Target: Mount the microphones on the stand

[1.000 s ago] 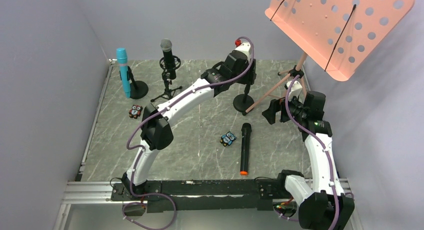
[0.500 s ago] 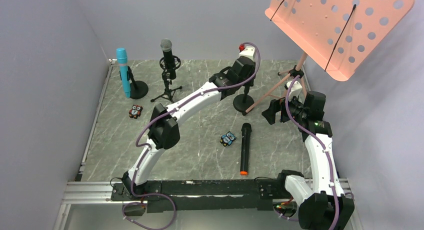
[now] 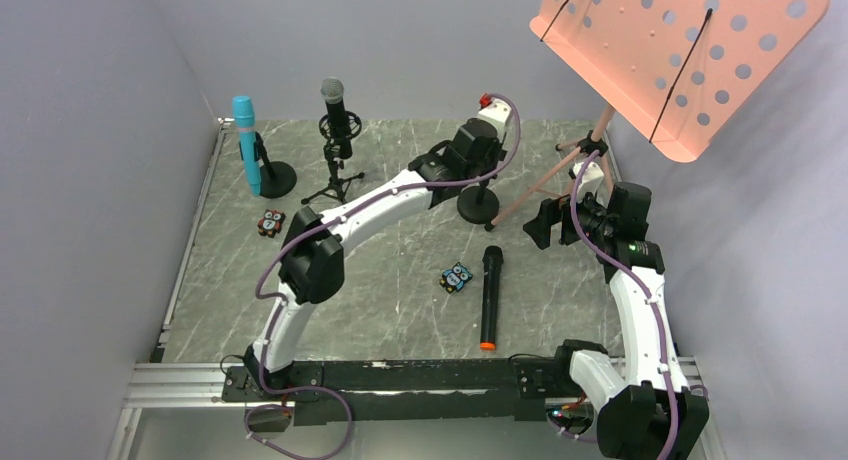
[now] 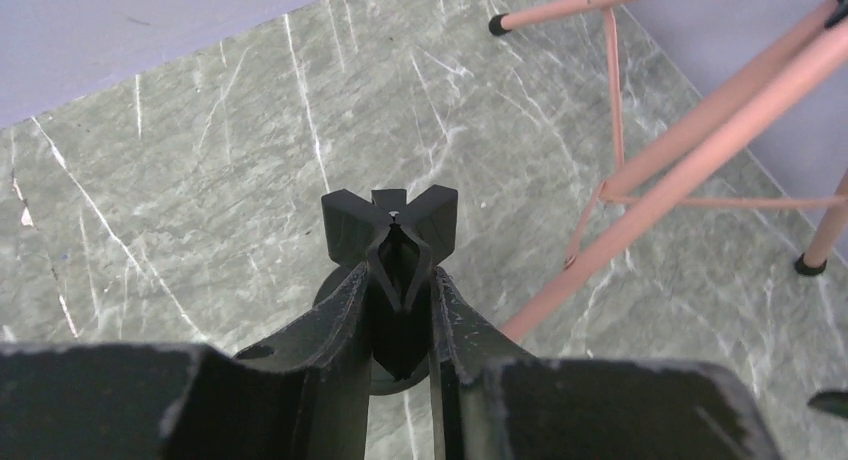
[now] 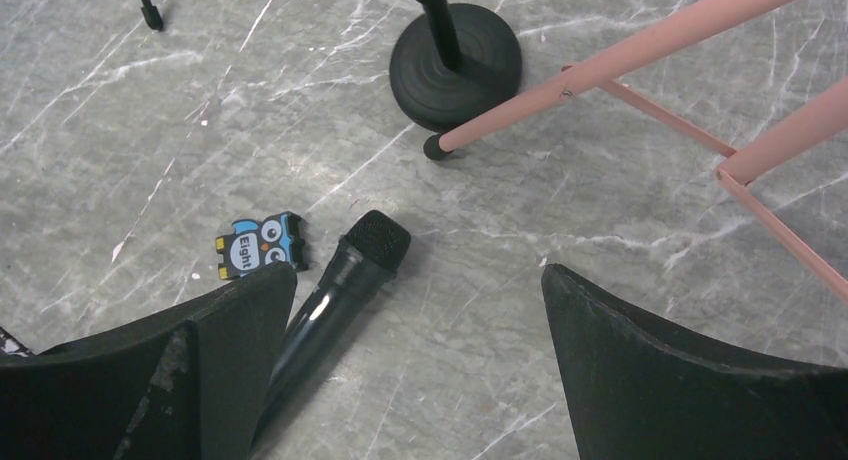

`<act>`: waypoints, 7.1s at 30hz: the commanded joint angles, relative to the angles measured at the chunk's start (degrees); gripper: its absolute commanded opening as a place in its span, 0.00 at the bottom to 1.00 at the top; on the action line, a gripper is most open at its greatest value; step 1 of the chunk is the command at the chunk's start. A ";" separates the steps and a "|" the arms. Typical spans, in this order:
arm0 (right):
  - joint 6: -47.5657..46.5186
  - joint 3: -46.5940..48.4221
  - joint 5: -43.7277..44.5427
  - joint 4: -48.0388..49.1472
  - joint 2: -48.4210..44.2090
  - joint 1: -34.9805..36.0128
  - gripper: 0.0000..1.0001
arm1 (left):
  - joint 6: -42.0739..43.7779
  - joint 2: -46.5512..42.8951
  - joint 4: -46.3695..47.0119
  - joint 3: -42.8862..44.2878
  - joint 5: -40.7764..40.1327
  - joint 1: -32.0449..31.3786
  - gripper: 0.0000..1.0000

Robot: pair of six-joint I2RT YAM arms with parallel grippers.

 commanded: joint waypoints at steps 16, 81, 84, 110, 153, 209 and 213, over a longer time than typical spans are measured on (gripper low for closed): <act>-6.84 1.16 -8.28 -3.47 0.52 -0.28 1.00 | 12.17 -38.36 9.66 -36.40 33.85 10.41 0.04; -4.17 -0.45 -1.69 0.88 1.22 -1.27 1.00 | -27.19 -22.51 -8.48 -36.48 -4.90 -23.44 0.90; -3.60 -0.51 -0.01 1.36 1.09 -1.31 1.00 | -29.36 -15.67 -13.87 -30.60 -5.31 -23.33 0.87; -1.37 -0.43 4.05 2.78 1.17 -1.56 1.00 | -31.96 -3.13 -16.93 -27.74 -3.86 -22.96 0.28; 11.19 13.65 -35.54 0.72 2.21 18.16 0.98 | -11.80 -44.20 47.27 -51.16 -6.59 -15.92 0.00; -10.62 21.46 -24.25 -18.99 8.69 30.56 0.12 | -19.90 -51.35 41.52 -56.43 48.69 4.18 0.89; -10.93 21.35 -24.36 -19.32 9.86 31.22 0.12 | -20.53 -50.78 43.99 -56.68 49.47 4.18 0.83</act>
